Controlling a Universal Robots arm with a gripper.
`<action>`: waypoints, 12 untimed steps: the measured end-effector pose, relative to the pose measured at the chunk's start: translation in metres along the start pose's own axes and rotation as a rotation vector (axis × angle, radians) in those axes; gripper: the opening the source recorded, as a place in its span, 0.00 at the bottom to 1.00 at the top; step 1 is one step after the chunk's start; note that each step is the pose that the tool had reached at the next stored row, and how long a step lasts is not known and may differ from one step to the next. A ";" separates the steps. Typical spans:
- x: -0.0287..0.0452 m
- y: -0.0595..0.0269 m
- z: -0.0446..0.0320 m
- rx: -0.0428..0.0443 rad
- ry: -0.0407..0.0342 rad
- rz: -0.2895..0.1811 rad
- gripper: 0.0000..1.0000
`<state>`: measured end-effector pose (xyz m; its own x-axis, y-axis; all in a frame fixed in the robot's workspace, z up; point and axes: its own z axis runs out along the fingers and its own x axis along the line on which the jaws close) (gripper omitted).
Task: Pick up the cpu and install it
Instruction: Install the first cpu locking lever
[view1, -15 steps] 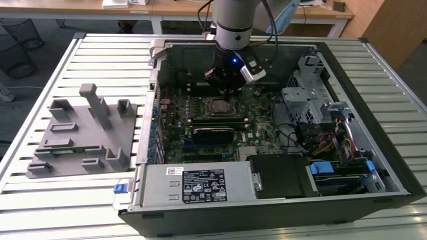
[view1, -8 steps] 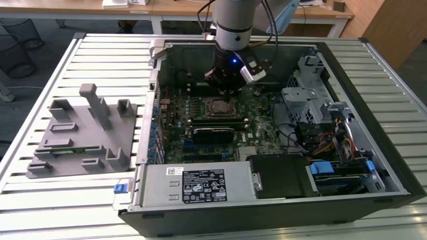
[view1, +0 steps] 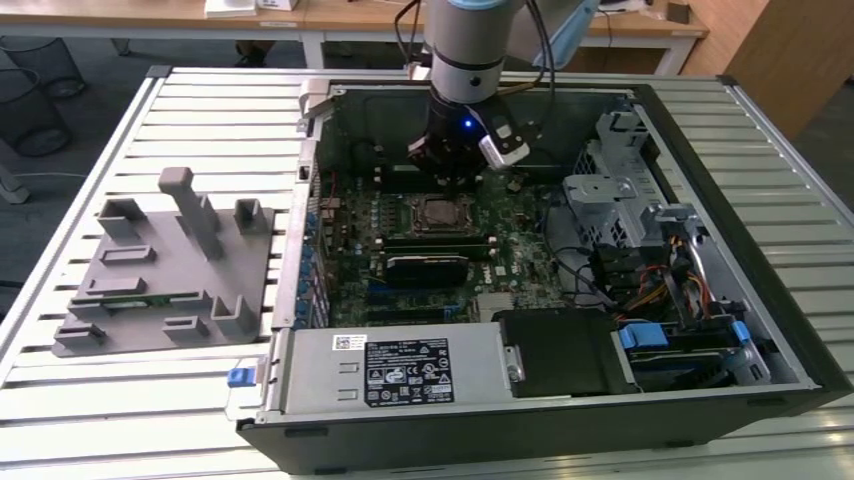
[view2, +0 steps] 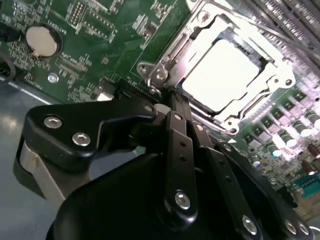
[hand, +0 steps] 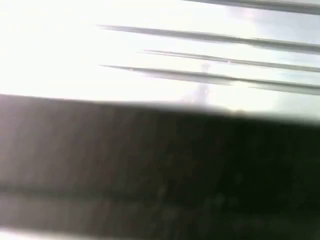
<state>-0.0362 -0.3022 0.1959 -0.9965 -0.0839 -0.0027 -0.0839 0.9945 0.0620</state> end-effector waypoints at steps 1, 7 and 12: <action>-0.0005 0.0006 0.0006 -0.0046 -0.0001 0.000 0.11; -0.0011 0.0021 -0.0099 -0.0120 0.0016 0.000 0.11; -0.0011 0.0015 -0.0127 -0.0112 0.0024 0.000 0.11</action>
<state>-0.0352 -0.3015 0.2087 -0.9965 -0.0838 -0.0003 -0.0836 0.9938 0.0732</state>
